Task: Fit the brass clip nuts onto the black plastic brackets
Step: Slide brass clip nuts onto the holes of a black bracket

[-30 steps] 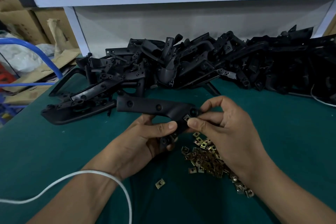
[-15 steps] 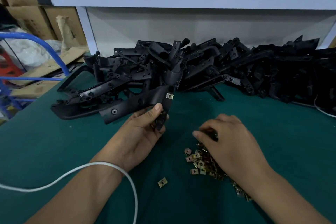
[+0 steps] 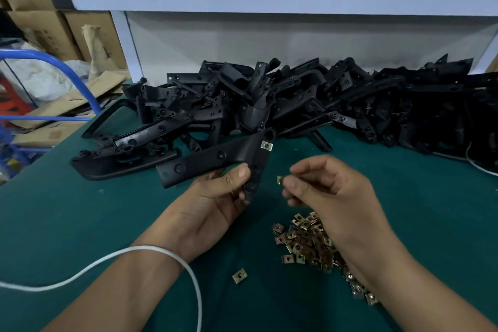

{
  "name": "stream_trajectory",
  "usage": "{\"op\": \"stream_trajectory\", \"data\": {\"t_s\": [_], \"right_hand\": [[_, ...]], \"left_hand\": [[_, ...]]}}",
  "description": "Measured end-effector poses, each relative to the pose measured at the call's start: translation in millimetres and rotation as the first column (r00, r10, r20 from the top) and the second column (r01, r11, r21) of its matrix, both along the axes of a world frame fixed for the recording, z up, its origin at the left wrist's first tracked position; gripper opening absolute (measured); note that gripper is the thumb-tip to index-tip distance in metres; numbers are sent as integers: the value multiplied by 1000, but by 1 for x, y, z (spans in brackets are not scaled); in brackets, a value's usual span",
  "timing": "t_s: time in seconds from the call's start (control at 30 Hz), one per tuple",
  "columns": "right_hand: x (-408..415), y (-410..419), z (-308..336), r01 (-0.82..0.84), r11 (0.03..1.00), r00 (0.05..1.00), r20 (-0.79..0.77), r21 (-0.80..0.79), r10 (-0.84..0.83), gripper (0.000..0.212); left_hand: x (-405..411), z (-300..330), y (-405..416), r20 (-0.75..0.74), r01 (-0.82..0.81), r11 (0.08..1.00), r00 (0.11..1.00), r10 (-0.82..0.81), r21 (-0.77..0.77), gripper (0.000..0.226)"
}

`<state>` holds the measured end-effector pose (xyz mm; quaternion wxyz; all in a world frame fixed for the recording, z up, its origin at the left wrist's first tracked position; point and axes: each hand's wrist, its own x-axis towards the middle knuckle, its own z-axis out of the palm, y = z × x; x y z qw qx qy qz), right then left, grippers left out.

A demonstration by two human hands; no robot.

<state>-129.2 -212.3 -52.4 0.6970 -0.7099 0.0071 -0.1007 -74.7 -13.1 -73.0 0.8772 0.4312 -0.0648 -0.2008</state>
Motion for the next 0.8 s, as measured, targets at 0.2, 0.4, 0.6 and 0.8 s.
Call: {"op": "stream_trajectory", "data": {"t_s": [0.2, 0.4, 0.6, 0.8], "right_hand": [[-5, 9, -3, -112, 947, 992, -28, 300, 127, 22], [-3, 13, -10, -115, 930, 992, -16, 348, 129, 21], [-3, 15, -11, -119, 916, 991, -15, 382, 135, 20], [-5, 16, -9, -114, 906, 992, 2, 408, 124, 26]], "left_hand": [[-6, 2, -5, 50, 58, 998, 997, -57, -27, 32], [-6, 3, -5, 17, 59, 998, 998, -59, -32, 38], [-6, 4, -6, 15, 81, 995, 997, -80, -50, 47], [-7, 4, -6, 17, 100, 993, 995, -99, -64, 41]]}}
